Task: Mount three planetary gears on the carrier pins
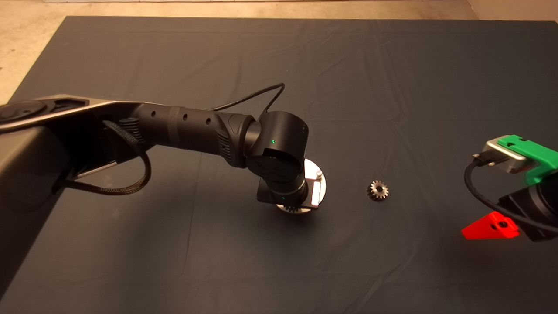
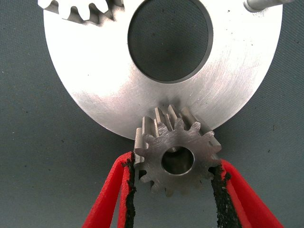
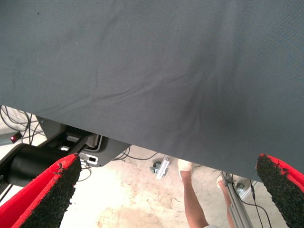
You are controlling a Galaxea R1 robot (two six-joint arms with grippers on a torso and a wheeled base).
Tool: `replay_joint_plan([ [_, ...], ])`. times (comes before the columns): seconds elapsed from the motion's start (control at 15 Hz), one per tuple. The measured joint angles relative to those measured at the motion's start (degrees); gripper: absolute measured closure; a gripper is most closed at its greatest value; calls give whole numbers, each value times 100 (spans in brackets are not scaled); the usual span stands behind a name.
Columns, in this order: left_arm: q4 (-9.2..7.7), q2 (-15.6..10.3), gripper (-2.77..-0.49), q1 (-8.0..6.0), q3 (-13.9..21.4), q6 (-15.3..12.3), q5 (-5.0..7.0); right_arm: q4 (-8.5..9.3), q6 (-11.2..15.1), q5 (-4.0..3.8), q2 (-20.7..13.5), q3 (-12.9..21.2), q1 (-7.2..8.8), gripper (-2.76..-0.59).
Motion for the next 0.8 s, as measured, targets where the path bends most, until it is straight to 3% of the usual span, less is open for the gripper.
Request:
replay_joint_plan([
  [0.2, 0, -2, -92, 0, -2, 11, -2, 0, 0, 0, 1, 0, 0, -275],
  [0.8, 32, -57, -130, -1, -2, 20, 5, 2, 0, -1, -2, 0, 0, -275],
])
